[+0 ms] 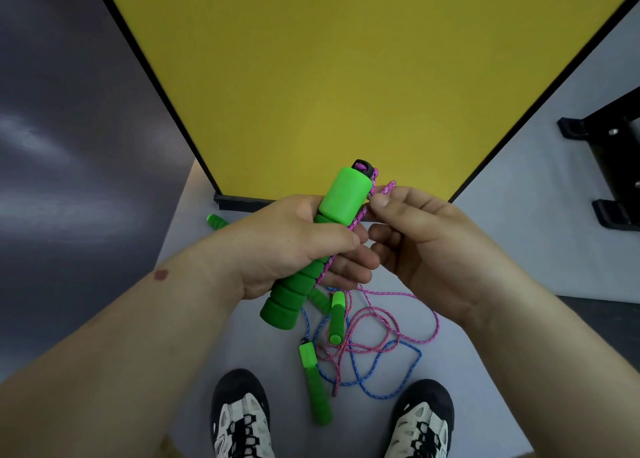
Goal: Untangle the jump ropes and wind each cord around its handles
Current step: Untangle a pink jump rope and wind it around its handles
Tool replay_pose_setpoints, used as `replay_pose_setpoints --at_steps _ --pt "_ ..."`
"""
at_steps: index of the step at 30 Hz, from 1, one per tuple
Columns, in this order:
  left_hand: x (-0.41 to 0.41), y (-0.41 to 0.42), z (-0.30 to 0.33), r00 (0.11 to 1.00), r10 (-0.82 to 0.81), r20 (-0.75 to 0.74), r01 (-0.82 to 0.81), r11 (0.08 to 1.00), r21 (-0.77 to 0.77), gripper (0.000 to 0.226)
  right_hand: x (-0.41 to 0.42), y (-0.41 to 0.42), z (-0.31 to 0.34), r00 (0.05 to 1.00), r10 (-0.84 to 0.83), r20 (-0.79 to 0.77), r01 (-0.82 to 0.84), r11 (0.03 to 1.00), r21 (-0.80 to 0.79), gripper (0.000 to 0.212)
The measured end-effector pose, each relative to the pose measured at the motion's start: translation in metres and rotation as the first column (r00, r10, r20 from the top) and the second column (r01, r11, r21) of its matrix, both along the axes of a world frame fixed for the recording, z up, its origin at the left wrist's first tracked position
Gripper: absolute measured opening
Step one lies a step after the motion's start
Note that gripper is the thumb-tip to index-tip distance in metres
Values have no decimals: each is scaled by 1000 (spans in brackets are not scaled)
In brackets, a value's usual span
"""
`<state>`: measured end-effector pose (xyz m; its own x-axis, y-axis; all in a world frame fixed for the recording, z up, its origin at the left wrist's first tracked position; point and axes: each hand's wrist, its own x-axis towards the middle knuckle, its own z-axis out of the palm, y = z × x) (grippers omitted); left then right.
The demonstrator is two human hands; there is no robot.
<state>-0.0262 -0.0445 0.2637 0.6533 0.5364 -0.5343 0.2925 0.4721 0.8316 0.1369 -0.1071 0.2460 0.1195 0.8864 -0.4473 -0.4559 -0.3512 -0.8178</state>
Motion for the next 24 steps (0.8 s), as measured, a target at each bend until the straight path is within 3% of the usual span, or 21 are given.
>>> replay_pose_setpoints --at_steps 4,8,12,17,21,24 --pt "0 1 0 1000 20 -5 -20 1000 -1 10 6 3 -2 989 -146 25 146 989 9 2" --pt "0 2 0 1000 29 -8 -29 1000 2 14 11 4 0 960 -277 36 277 961 15 7" --pt "0 1 0 1000 18 -7 -18 1000 -1 12 7 3 0 982 -190 17 189 982 21 3" --pt "0 1 -1 1000 8 -9 -8 1000 3 10 1 0 0 999 3 33 -3 1000 17 23" --pt "0 1 0 1000 18 -2 -18 1000 -3 9 5 2 -1 992 -108 66 106 994 27 3" --pt "0 2 -1 1000 20 -4 -20 1000 -1 12 9 3 -1 974 -216 62 214 976 37 5"
